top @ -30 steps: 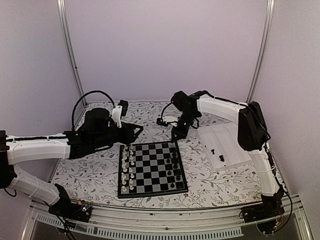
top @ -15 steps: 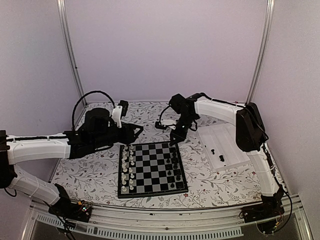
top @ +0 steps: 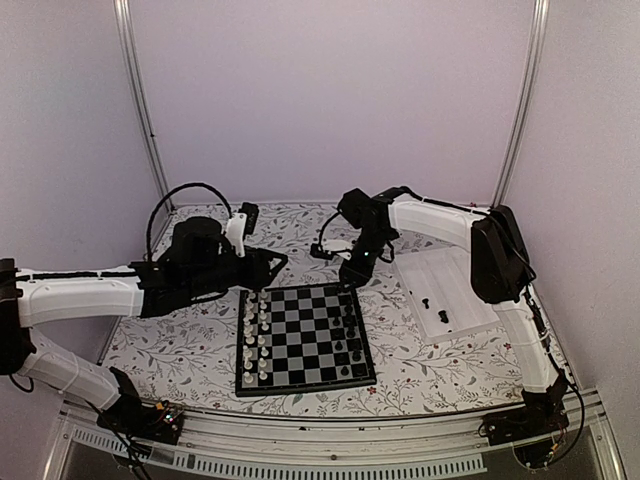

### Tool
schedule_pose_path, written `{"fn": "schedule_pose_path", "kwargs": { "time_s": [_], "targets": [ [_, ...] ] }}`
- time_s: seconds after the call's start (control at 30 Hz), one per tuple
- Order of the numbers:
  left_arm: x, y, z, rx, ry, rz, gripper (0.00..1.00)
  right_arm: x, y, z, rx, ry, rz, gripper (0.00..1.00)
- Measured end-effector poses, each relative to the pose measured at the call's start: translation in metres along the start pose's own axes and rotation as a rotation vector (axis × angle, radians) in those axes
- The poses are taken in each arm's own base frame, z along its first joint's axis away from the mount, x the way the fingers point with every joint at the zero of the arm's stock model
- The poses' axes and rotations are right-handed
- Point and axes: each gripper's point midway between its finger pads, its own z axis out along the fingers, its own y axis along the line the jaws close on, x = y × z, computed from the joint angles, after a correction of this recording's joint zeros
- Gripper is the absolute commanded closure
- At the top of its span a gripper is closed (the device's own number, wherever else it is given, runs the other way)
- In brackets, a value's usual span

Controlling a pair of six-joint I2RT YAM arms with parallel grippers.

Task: Set up the chess pieces on the board
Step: Place the chess piece on the chessboard.

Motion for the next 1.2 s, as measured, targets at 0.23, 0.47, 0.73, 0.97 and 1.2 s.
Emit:
{"fn": "schedule_pose_path", "kwargs": {
  "time_s": [0.23, 0.47, 0.73, 0.97, 1.2],
  "targets": [
    [0.004, 0.001, 0.003, 0.003, 0.014, -0.004, 0.56, -0.011, 0.0, 0.0, -0.007, -0.048, 0.0, 0.63],
    [0.006, 0.0, 0.004, 0.007, 0.021, -0.007, 0.56, -0.023, -0.002, -0.004, -0.006, -0.094, 0.003, 0.69],
    [0.007, 0.001, 0.005, 0.007, 0.025, -0.007, 0.56, -0.025, -0.001, 0.0, -0.023, -0.102, 0.009, 0.76],
    [0.014, 0.002, 0.009, 0.003, 0.044, -0.006, 0.56, -0.02, 0.001, 0.007, -0.038, -0.088, 0.015, 0.89],
    [0.014, 0.002, 0.009, 0.004, 0.046, -0.006, 0.56, -0.019, 0.001, 0.007, -0.041, -0.081, 0.017, 0.94]
  ]
}}
